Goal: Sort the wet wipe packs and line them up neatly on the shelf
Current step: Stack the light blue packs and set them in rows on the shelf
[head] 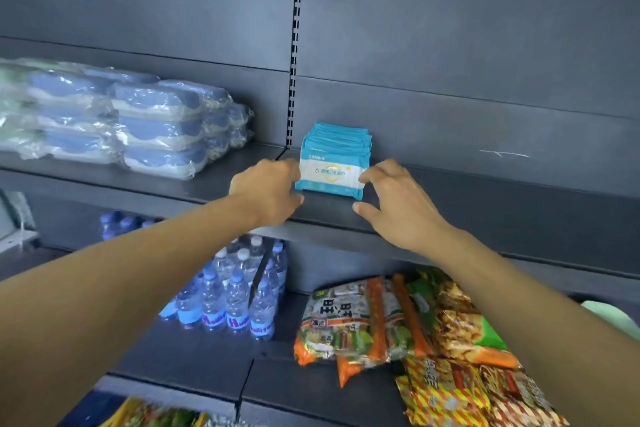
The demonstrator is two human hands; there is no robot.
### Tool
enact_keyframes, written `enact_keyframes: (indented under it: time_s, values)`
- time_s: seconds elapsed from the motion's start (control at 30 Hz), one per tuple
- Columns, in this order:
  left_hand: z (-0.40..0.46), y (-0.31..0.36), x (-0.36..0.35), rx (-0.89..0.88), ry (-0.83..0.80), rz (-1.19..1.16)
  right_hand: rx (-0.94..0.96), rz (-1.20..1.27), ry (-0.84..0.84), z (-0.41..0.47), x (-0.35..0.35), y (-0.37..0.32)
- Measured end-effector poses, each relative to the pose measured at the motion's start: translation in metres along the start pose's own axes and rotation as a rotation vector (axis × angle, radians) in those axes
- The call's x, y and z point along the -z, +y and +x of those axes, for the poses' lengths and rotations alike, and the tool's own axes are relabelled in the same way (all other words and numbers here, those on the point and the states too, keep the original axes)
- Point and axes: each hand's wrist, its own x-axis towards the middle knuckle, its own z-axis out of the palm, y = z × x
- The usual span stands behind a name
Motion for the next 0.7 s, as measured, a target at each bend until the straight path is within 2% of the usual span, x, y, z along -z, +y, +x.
enact_keyframes:
  time_s: [0.1, 0.23, 0.47, 0.7]
  values:
    - [-0.037, 0.008, -0.005, 0.003, -0.017, -0.001, 0.043, 0.062, -0.014, -0.03, -0.005, -0.013]
    - [-0.079, 0.009, -0.035, 0.004, -0.108, 0.028, 0.045, 0.112, -0.123, -0.074, -0.028, -0.022]
    - [-0.146, -0.009, -0.12, 0.004, -0.363, -0.019, -0.018, 0.098, -0.337, -0.152, -0.105, -0.022]
    - [-0.221, -0.046, -0.228, -0.036, -0.629, -0.001, -0.184, 0.101, -0.625, -0.248, -0.196, -0.017]
